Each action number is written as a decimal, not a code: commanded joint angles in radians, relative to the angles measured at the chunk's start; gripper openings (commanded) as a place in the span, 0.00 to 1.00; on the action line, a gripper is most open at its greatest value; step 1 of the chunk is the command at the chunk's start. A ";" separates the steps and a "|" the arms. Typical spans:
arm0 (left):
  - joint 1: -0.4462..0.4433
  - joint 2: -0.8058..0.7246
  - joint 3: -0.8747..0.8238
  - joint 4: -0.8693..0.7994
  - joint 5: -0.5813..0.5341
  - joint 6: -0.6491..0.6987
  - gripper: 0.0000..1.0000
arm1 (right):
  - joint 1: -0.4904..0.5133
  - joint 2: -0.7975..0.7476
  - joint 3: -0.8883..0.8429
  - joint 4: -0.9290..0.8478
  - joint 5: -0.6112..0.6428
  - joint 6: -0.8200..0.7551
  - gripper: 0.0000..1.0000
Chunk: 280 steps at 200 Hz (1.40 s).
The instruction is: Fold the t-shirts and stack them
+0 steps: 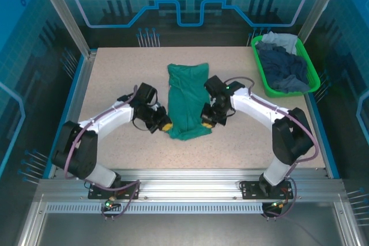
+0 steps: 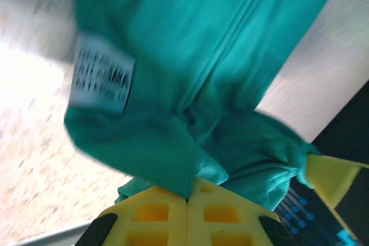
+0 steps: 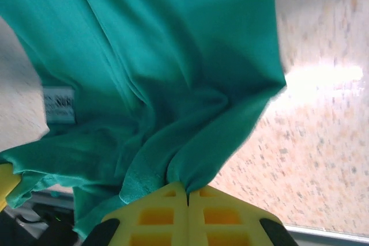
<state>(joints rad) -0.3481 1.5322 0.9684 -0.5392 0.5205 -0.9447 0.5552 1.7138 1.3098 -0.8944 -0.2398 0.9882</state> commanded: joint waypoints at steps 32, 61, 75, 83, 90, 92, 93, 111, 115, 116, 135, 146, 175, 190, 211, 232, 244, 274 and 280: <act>0.098 0.233 0.281 0.028 0.041 0.017 0.00 | -0.114 0.179 0.205 -0.057 -0.023 -0.071 0.00; 0.125 0.350 0.407 0.030 0.041 0.020 0.00 | -0.159 0.294 0.334 -0.069 -0.024 -0.088 0.00; 0.137 0.405 0.463 0.022 0.038 0.022 0.00 | -0.179 0.350 0.396 -0.077 -0.022 -0.090 0.00; 0.144 0.431 0.493 0.021 0.037 0.020 0.00 | -0.188 0.378 0.433 -0.076 -0.024 -0.091 0.00; 0.150 0.452 0.514 0.024 0.038 0.018 0.00 | -0.196 0.407 0.470 -0.080 -0.027 -0.093 0.00; 0.151 0.457 0.519 0.024 0.039 0.017 0.00 | -0.199 0.419 0.488 -0.083 -0.027 -0.095 0.00; 0.152 0.460 0.522 0.024 0.038 0.016 0.00 | -0.199 0.419 0.488 -0.083 -0.027 -0.095 0.00; 0.159 0.508 0.572 0.016 0.039 0.014 0.00 | -0.213 0.489 0.580 -0.115 -0.028 -0.100 0.00; 0.160 0.517 0.584 0.012 0.039 0.017 0.00 | -0.215 0.505 0.599 -0.121 -0.030 -0.099 0.00; 0.160 0.519 0.586 0.011 0.038 0.017 0.00 | -0.217 0.513 0.608 -0.122 -0.033 -0.098 0.00; 0.166 0.553 0.615 0.002 0.030 0.020 0.00 | -0.226 0.573 0.675 -0.134 -0.046 -0.096 0.00; 0.171 0.570 0.624 0.006 0.029 0.019 0.03 | -0.236 0.607 0.719 -0.146 -0.049 -0.100 0.02; 0.179 0.549 0.646 -0.033 -0.030 0.072 0.46 | -0.259 0.656 0.789 -0.169 -0.019 -0.129 0.31; 0.178 0.472 0.589 -0.028 -0.076 0.084 0.52 | -0.272 0.593 0.744 -0.147 0.025 -0.136 0.39; 0.177 0.346 0.437 -0.013 -0.110 0.073 0.52 | -0.276 0.459 0.593 -0.087 0.073 -0.132 0.42; 0.170 0.263 0.276 0.050 -0.080 0.037 0.35 | -0.249 0.353 0.445 -0.031 0.092 -0.117 0.26; 0.156 0.257 0.230 0.084 -0.043 0.020 0.23 | -0.217 0.312 0.372 0.008 0.078 -0.110 0.22; 0.108 0.316 0.239 0.084 -0.027 0.020 0.10 | -0.132 0.320 0.324 0.063 0.030 -0.064 0.15; 0.106 0.331 0.247 0.089 -0.026 0.016 0.10 | -0.120 0.338 0.326 0.075 0.018 -0.052 0.14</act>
<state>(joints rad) -0.2127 1.8114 1.2144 -0.4839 0.4618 -0.9173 0.3622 2.0224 1.6691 -0.8967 -0.1741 0.8871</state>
